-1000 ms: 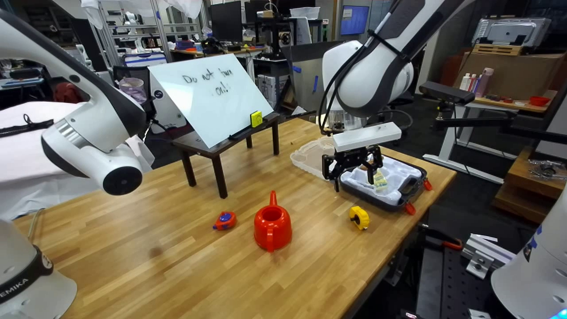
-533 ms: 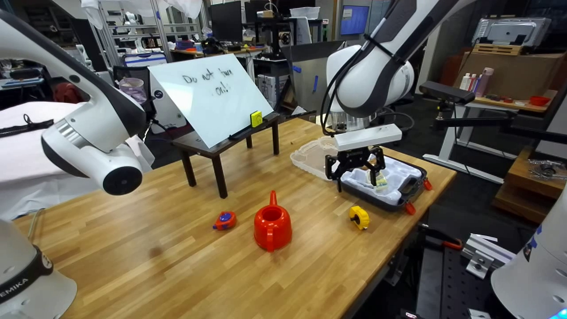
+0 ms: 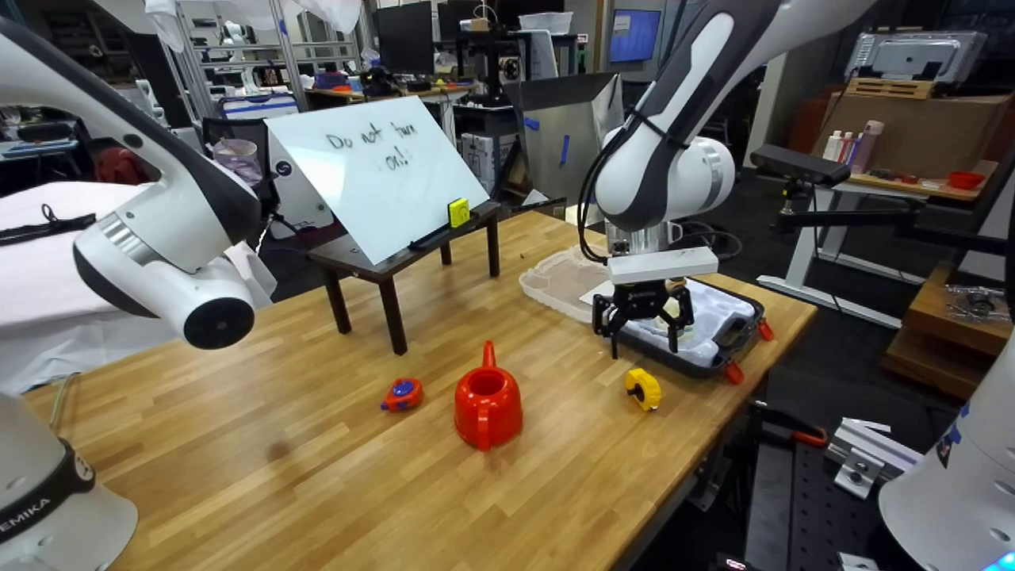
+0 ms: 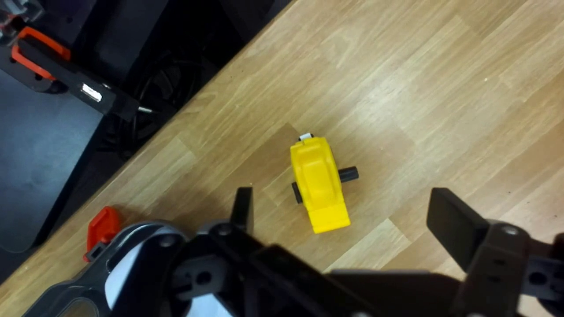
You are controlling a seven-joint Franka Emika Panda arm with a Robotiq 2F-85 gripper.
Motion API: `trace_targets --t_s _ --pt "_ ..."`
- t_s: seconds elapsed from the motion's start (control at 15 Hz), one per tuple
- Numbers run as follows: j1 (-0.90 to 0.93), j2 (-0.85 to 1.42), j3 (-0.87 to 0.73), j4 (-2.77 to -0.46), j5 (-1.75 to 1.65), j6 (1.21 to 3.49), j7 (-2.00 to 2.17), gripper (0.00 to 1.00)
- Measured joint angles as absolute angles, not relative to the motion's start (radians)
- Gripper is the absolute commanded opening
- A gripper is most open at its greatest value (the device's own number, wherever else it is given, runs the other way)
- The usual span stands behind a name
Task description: Move the measuring tape slightly to the left
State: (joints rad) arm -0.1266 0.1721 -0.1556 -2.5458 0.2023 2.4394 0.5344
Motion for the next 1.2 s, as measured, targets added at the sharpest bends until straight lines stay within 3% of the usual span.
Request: trace_targets --t_s 1.2 --pt "-0.123 0.224 -0.156 -2.536 0.234 2.464 0.494 1.0"
